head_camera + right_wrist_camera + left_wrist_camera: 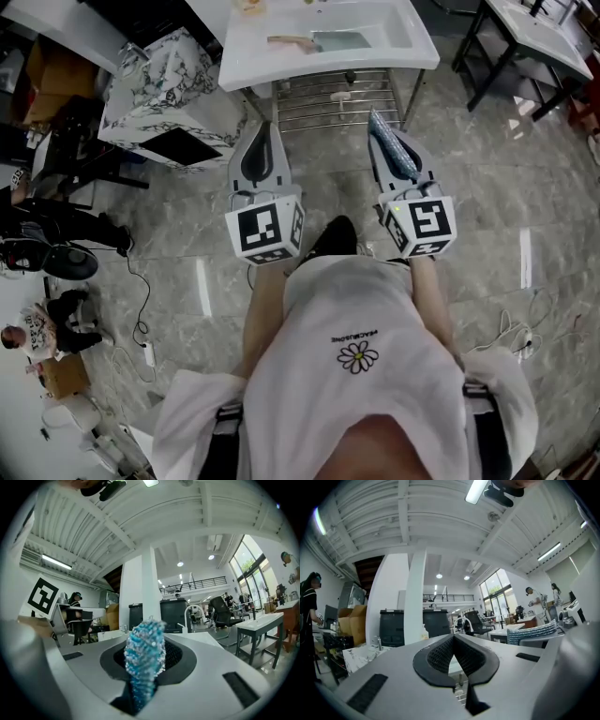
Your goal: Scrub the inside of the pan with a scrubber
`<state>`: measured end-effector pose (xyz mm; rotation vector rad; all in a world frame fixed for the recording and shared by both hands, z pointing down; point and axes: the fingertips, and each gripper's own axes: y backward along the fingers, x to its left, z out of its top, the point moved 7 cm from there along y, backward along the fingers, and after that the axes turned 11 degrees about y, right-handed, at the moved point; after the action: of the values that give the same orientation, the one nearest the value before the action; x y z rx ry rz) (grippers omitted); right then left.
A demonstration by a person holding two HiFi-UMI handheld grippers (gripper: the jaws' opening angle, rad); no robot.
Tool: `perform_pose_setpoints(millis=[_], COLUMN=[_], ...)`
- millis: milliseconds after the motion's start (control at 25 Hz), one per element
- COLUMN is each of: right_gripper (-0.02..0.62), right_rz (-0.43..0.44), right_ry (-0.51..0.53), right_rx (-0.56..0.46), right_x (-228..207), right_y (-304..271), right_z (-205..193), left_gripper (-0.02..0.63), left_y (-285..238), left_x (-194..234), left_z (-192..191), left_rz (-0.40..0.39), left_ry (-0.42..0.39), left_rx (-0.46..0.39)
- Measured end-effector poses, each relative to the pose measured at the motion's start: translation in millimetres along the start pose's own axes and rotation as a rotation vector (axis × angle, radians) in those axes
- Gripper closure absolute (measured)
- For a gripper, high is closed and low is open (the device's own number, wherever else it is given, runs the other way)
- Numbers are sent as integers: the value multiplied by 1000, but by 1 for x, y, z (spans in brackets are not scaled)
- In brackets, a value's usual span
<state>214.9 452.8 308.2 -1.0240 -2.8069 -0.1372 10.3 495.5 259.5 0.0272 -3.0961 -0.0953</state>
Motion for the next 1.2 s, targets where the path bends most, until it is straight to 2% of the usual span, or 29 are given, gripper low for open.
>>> perform_pose_setpoints(millis=[120, 200, 520, 880, 1040, 1200], right_gripper=[532, 532, 532, 532, 532, 532], right_rz=[61, 72, -4, -57, -50, -57], right_ry=[12, 26, 51, 42, -37, -54], right_rx=[9, 2, -48, -22, -21, -34], right_x=[5, 3, -40, -88, -108, -130], right_y=[-3, -7, -57, -139, -186, -241], right_z=[-4, -3, 5, -5, -4, 6], left_gripper=[591, 591, 591, 591, 591, 591], left_y=[-5, -12, -70, -175, -224, -282], left_x=[1, 3, 20, 58, 76, 93], left_z=[-6, -7, 2, -1, -5, -4], left_rz=[-6, -9, -24, -30, -41, -71], left_ry=[13, 22, 33, 63, 91, 82], left_rx=[6, 0, -79, -72, -56, -35])
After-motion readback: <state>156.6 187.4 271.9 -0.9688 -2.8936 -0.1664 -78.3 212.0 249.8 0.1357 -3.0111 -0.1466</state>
